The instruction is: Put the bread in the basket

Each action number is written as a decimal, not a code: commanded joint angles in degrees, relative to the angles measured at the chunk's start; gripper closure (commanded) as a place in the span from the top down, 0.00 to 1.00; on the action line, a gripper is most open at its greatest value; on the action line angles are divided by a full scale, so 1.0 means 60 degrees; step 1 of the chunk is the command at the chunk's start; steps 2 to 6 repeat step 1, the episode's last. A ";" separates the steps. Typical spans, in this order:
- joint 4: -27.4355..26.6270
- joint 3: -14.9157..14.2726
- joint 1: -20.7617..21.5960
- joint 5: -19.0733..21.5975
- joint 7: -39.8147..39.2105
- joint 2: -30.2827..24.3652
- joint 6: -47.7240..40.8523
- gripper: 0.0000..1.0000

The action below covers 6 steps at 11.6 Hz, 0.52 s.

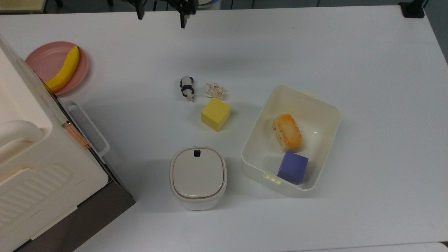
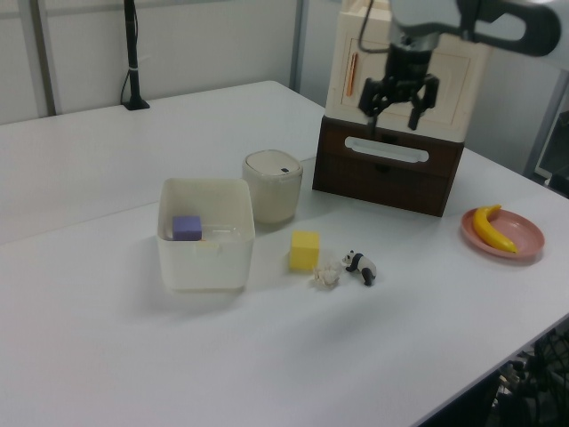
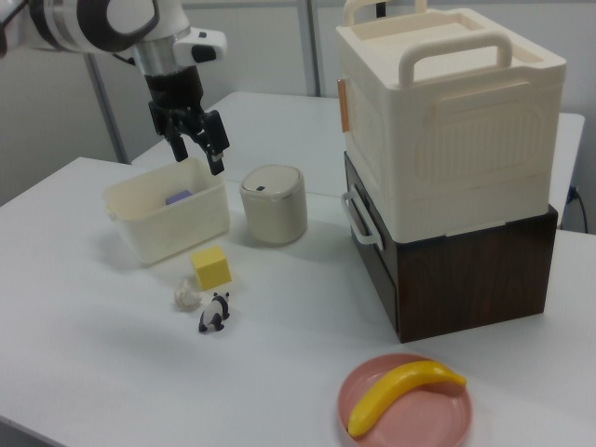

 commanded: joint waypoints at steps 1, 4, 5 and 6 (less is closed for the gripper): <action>0.0161 -0.0063 0.0107 0.0323 -0.0370 -0.0167 -0.0501 1.00; 0.0161 -0.0063 0.0107 0.0323 -0.0370 -0.0167 -0.0501 1.00; 0.0161 -0.0063 0.0107 0.0323 -0.0370 -0.0167 -0.0501 1.00; 0.0161 -0.0063 0.0107 0.0323 -0.0370 -0.0167 -0.0501 1.00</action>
